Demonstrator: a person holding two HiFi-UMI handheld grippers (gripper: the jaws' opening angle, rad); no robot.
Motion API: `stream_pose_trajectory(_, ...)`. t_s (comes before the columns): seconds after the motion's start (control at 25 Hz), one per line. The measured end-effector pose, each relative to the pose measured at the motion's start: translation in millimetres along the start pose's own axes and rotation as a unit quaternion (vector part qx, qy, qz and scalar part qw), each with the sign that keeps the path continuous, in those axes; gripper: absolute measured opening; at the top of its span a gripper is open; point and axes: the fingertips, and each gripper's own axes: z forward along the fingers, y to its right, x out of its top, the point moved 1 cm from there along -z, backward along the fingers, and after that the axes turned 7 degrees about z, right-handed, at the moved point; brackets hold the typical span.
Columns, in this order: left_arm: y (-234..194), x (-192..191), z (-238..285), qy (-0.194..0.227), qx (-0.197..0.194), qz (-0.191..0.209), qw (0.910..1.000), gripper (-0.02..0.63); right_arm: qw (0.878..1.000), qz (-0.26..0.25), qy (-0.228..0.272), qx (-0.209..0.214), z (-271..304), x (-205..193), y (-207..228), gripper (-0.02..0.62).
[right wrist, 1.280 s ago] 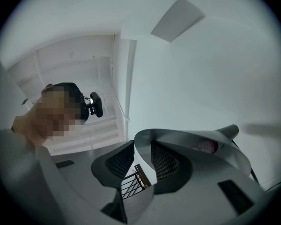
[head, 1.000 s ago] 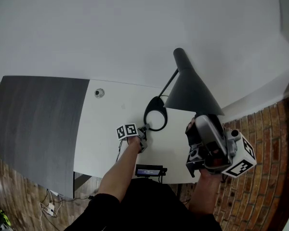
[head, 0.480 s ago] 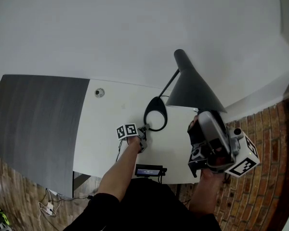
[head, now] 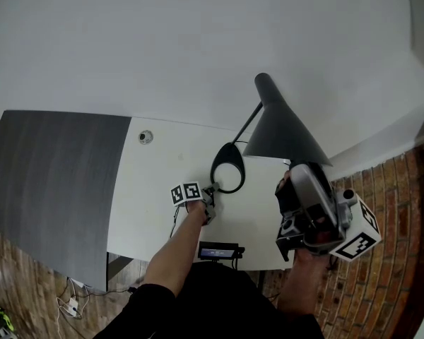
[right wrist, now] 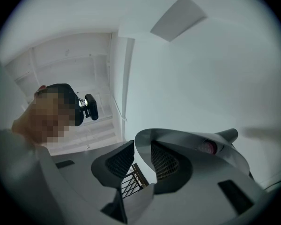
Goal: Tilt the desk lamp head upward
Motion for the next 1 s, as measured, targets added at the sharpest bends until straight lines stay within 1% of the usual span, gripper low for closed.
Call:
stream_pose_trajectory(0.4,1.7,0.7,-0.6,0.001,-0.001,0.002,1.0000,0.011,1.000,0.013,-0.001,-0.003,5.4,7.9,-0.9,0.115)
stream_pose_trajectory(0.52,1.3,0.6,-0.2,0.000,-0.001,0.002,1.0000,0.011,1.000,0.025,0.002,0.000,6.0,10.7,-0.3,0.115)
stream_pose_trajectory(0.64,0.6,0.4,-0.7,0.000,-0.001,0.001,1.0000,0.011,1.000,0.016,0.002,0.005,9.2,15.6,-2.0,0.115)
stream_pose_trajectory(1.0,0.8,0.3,-0.5,0.002,-0.002,0.004,1.0000,0.011,1.000,0.025,0.002,0.009,14.3,21.3,-3.4,0.115)
